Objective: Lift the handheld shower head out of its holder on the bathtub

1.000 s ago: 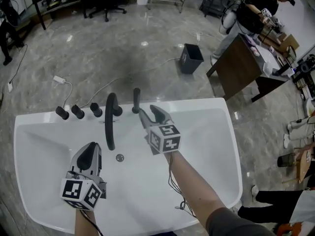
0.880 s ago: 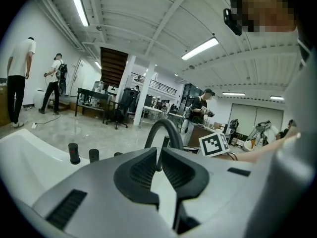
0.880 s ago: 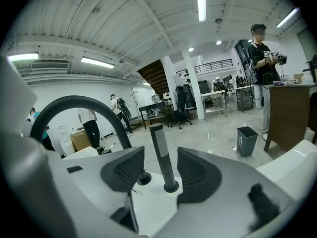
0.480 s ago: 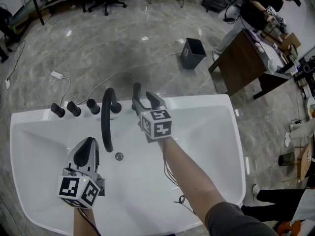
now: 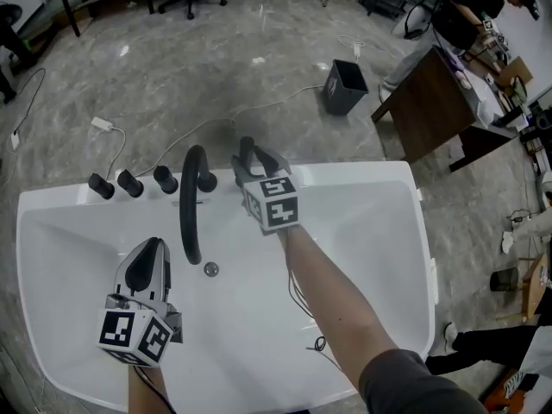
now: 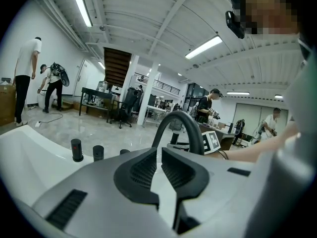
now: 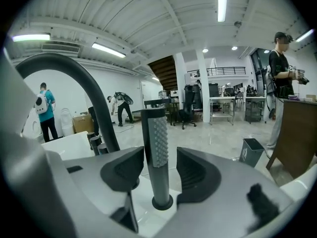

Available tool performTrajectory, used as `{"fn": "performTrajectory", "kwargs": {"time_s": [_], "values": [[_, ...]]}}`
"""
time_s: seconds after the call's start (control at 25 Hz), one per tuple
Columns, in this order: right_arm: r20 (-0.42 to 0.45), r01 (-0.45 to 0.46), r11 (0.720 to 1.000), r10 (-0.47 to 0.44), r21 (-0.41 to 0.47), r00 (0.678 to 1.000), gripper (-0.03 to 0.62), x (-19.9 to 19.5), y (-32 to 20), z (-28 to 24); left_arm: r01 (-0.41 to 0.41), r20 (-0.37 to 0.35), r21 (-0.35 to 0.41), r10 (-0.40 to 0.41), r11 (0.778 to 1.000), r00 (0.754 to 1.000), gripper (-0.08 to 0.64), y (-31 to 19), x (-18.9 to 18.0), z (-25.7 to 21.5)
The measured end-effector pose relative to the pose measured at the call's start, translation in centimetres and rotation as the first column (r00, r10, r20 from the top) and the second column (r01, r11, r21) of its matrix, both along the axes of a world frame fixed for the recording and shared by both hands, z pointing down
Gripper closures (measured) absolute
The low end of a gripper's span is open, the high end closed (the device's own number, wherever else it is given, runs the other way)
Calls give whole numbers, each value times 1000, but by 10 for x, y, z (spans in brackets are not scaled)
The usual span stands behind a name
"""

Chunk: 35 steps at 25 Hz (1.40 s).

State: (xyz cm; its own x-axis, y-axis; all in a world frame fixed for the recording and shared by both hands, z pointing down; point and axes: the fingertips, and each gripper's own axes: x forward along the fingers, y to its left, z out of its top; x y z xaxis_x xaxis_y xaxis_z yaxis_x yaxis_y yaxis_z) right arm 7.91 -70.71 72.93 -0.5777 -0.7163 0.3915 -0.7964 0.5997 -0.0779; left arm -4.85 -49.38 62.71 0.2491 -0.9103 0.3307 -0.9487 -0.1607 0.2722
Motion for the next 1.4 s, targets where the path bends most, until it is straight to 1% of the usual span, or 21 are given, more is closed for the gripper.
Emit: {"fn": "performTrajectory", "kwargs": {"time_s": [0.08, 0.12, 0.16, 0.2, 0.44, 0.6, 0.8, 0.96, 1.2, 1.4], "values": [[-10, 14, 1000, -14, 0, 1000, 381, -2, 0, 2, 5, -1, 1, -5, 1000, 1000, 520, 0, -2, 1], [-17, 16, 1000, -16, 3, 1000, 398, -2, 0, 2, 7, -3, 0, -7, 1000, 1000, 520, 1, -2, 2], [-26, 20, 1000, -20, 6, 999, 435, -1, 1, 1, 8, -6, -3, -8, 1000, 1000, 520, 2, -2, 3], [-35, 26, 1000, -26, 8, 999, 448, -1, 2, 1, 8, -9, -7, -8, 1000, 1000, 520, 3, -1, 3], [-78, 53, 998, -54, -24, 995, 451, -4, 5, 0, 3, -13, -17, -4, 1000, 1000, 520, 3, -4, 0], [-71, 49, 998, -51, -24, 996, 453, -1, 11, -11, -2, 4, -8, 2, 1000, 1000, 520, 4, -4, -15], [-12, 31, 999, -30, 30, 999, 453, 5, 15, -61, -11, 0, 27, 11, 1000, 1000, 520, 6, -2, -45], [23, 31, 996, -33, 80, 999, 453, 14, 25, -112, -17, 8, 36, 17, 999, 1000, 520, 13, 3, -68], [80, 1, 991, -12, 131, 997, 453, 41, 41, -186, -79, 44, 62, 77, 995, 996, 520, 22, 23, -104], [105, -15, 985, -3, 171, 995, 453, 52, 73, -235, -111, 37, 93, 108, 989, 993, 520, 37, 37, -138]]}}
